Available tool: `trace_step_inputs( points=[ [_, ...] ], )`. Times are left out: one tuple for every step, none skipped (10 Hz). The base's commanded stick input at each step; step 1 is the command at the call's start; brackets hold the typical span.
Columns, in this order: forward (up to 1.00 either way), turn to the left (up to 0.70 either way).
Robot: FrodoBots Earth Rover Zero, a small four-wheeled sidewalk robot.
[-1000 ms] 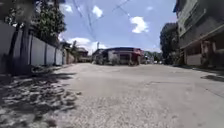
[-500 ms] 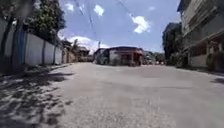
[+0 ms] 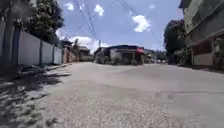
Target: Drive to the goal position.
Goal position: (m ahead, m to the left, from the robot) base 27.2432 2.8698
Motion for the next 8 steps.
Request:
trace_step_inputs(
  points=[
    [1.0, 0.0],
    [1.0, 0.0],
    [1.0, 0.0],
    [1.0, 0.0],
    [1.0, 0.0],
    [1.0, 0.0],
    [1.0, 0.0],
    [1.0, 0.0]
  ],
)
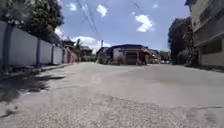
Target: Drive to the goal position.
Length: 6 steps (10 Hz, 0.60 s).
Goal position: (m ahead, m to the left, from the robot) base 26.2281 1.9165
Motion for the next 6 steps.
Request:
trace_step_inputs(
  points=[
    [1.0, 0.0],
    [1.0, 0.0],
    [1.0, 0.0],
    [1.0, 0.0],
    [1.0, 0.0],
    [1.0, 0.0]
  ],
)
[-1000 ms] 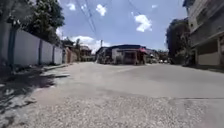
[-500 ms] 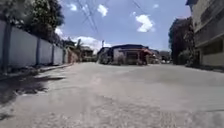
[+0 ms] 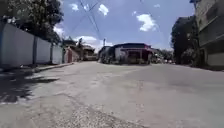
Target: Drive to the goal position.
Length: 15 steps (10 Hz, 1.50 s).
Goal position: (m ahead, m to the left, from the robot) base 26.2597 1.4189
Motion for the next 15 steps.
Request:
trace_step_inputs(
  points=[
    [1.0, 0.0],
    [1.0, -0.23],
    [1.0, -0.4],
    [1.0, -0.3],
    [1.0, -0.11],
    [1.0, -0.01],
    [1.0, 0.02],
    [1.0, 0.0],
    [1.0, 0.0],
    [1.0, 0.0],
    [1.0, 0.0],
    [1.0, 0.0],
    [1.0, 0.0],
    [1.0, 0.0],
    [1.0, 0.0]
  ],
)
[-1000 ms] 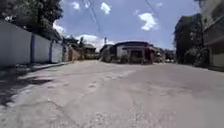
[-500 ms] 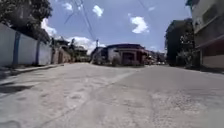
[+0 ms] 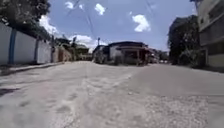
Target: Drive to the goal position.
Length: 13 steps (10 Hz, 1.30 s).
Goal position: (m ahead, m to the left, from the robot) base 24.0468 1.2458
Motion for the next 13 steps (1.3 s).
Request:
trace_step_inputs(
  points=[
    [1.0, 0.0],
    [1.0, 0.0],
    [1.0, 0.0],
    [1.0, 0.0],
    [1.0, 0.0],
    [1.0, 0.0],
    [1.0, 0.0],
    [1.0, 0.0],
    [1.0, 0.0],
    [1.0, 0.0],
    [1.0, 0.0],
    [1.0, 0.0],
    [1.0, 0.0]
  ],
)
